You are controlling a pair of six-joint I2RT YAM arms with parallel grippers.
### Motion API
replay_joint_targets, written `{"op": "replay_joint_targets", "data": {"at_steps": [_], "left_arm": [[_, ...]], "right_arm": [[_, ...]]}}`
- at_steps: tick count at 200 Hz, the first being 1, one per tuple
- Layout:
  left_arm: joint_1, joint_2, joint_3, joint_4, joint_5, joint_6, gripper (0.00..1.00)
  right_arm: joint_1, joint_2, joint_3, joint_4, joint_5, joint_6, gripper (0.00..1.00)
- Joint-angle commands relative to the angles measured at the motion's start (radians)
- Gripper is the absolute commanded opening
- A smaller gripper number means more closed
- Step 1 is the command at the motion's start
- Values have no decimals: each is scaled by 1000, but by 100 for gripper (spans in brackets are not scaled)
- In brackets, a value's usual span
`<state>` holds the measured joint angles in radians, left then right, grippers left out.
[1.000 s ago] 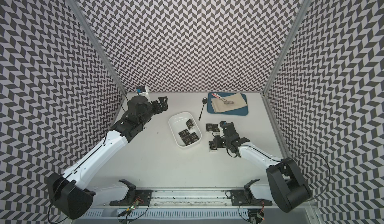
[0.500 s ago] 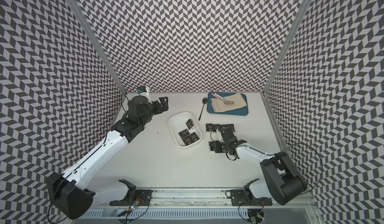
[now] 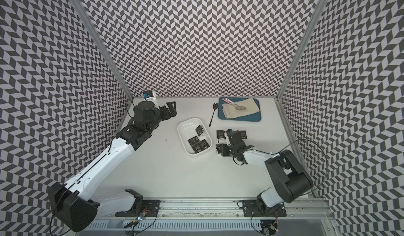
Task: Take the pocket tissues out of the storage box
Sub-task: Move the pocket tissues to the center of the board.
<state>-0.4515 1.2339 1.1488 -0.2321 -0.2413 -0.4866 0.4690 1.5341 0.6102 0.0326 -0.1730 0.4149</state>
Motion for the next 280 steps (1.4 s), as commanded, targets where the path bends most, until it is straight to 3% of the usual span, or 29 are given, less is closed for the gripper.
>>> {"op": "replay_joint_targets", "data": {"at_steps": [1,214,280], "left_arm": [[-5,-24,14,17,-10,20,99],[-5,-4,20,26,-18,27,99],[-6,-2,23,26,-21,28,99]], "right_arm": [[-4,52,14,-18,66,20,25],[-51,92,42,2,66,30,26],[-51,-23,82,-58,61,29,33]]}}
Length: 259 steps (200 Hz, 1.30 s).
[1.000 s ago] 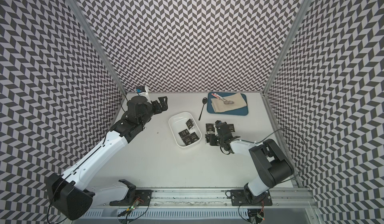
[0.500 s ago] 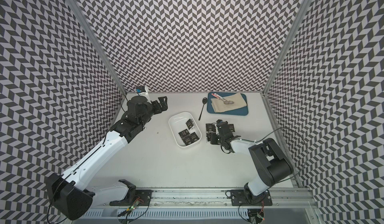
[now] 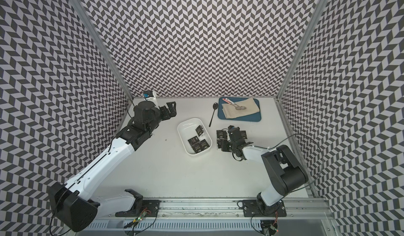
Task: Take the pocket tissues out of the storage box
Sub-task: Move the pocket tissues to the center of the board, then pick up the pocket tissues from the storage box.
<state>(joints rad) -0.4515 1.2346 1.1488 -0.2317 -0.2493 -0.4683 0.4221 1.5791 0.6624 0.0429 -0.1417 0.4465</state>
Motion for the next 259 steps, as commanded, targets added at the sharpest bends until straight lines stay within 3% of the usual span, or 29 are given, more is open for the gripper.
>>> {"op": "replay_joint_targets", "data": {"at_steps": [1,48,93,120,179,212,259], "left_arm": [[-6,-3,23,26,-13,10,99],[-4,-9,26,19,-15,12,99],[-4,-18,25,14,-15,7,99],[-4,-16,26,6,-16,7,99],[-3,-29,31,-29,-40,27,99],[3,-38,31,-37,-39,29,99],[12,-47,41,-46,-36,33,99]], "right_arm": [[-4,-71,31,-70,30,-3,33],[-1,-213,106,-155,39,-32,36],[48,-236,168,-144,14,-55,38],[145,-126,289,-159,30,-100,40],[315,176,607,-308,284,-180,43],[361,317,744,-384,429,-218,43],[372,403,814,-424,510,-220,43]]}}
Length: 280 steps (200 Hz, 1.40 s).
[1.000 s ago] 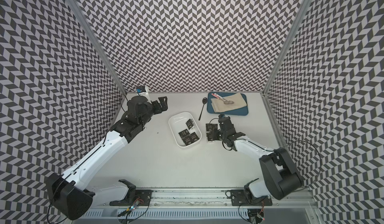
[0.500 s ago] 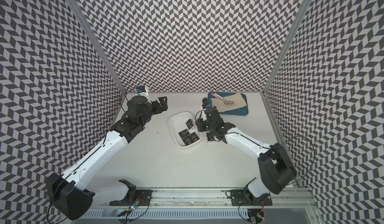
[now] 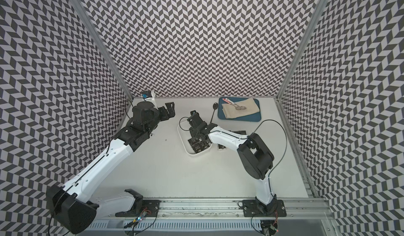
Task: Take the pocket tissues out of the storage box
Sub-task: Pick up the pocket tissues from the storage box.
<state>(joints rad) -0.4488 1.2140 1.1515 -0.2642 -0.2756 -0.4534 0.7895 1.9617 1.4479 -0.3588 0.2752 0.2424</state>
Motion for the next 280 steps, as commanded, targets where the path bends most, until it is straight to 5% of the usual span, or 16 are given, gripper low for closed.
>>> {"op": "replay_joint_targets", "data": {"at_steps": [1,167,239,280], "left_arm": [[10,-27,39,-13,-10,18,99],[24,-36,41,-17,-1,22,99],[24,-49,36,-18,-2,22,99],[24,-56,36,-18,1,19,99]], "right_arm": [[5,22,30,-23,95,-17,43],[5,163,109,-41,104,-13,43],[4,154,93,-14,58,-8,15],[3,141,99,-5,27,-4,25]]}}
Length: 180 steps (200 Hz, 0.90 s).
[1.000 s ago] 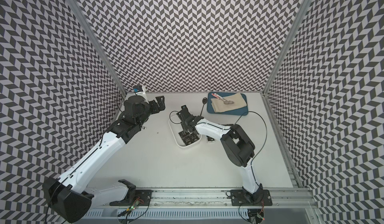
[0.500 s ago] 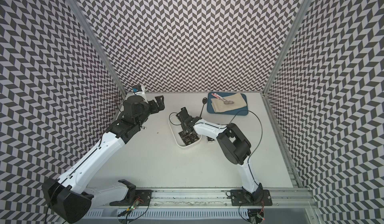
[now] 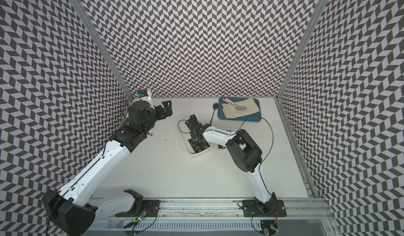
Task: Take the pocket tissues out of the storage box
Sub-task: Pick up the pocket tissues from the storage box.
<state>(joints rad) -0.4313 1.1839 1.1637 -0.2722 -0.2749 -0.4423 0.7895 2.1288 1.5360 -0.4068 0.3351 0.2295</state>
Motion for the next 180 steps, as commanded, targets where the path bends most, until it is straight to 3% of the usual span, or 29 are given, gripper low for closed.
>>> {"op": "replay_joint_targets", "data": {"at_steps": [1,41,77,132,180], "left_arm": [[6,-26,24,-10,0,8,99],[6,-24,24,-10,0,10,99],[8,-26,21,-9,-4,10,99],[19,-30,19,-12,-9,13,99],[25,-34,17,-9,-6,13,99]], "right_arm": [[3,-27,11,44,-33,10,25],[8,-52,12,70,-36,4,36],[14,-21,27,60,-31,-13,40],[29,65,75,17,21,-28,41],[33,124,101,-38,94,-20,36]]}}
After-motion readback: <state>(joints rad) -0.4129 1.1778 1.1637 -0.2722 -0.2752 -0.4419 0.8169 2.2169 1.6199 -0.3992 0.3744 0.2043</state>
